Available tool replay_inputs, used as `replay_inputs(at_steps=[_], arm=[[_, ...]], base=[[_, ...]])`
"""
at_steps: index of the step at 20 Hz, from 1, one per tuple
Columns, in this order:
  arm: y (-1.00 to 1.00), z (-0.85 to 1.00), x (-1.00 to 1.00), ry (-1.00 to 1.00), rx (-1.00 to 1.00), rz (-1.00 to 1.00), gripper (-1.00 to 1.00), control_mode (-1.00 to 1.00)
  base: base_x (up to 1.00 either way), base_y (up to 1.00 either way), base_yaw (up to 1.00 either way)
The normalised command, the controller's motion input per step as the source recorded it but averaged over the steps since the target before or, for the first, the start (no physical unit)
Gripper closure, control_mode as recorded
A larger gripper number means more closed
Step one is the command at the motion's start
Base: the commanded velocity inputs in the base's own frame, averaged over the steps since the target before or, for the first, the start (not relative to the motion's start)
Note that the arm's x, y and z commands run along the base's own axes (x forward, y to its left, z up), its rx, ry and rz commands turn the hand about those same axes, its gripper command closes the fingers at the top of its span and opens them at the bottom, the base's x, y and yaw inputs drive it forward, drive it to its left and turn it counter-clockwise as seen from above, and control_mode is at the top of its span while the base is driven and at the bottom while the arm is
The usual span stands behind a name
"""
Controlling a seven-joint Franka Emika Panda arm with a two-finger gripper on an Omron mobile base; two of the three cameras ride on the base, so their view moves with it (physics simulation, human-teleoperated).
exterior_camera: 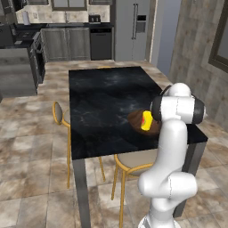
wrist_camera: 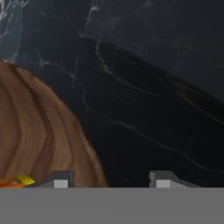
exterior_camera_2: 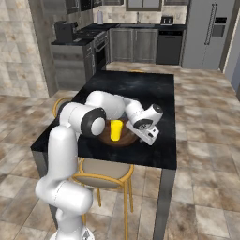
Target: Place the cup inside the bowl on the dining table and move the bowl to any counter.
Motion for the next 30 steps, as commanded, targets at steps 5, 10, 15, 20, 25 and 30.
replay_inputs(at_steps=[5, 10, 15, 20, 25, 30], arm=[[0.0, 0.0, 0.0, 0.02, 0.0, 0.0, 1.0, -1.0], [0.0, 0.0, 0.0, 0.02, 0.0, 0.0, 1.0, -1.0], [0.0, 0.08, 0.0, 0.03, 0.0, 0.0, 1.0, -1.0], [0.0, 0.2, 0.0, 0.01, 0.0, 0.0, 1.0, -1.0], [0.0, 0.29, 0.0, 0.0, 0.0, 0.0, 1.0, -1.0], [0.0, 0.27, 0.0, 0.0, 0.0, 0.0, 1.0, -1.0]], base=[[0.0, 0.0, 0.0], [0.0, 0.0, 0.0], [0.0, 0.0, 0.0], [0.0, 0.0, 0.0], [0.0, 0.0, 0.0], [0.0, 0.0, 0.0]])
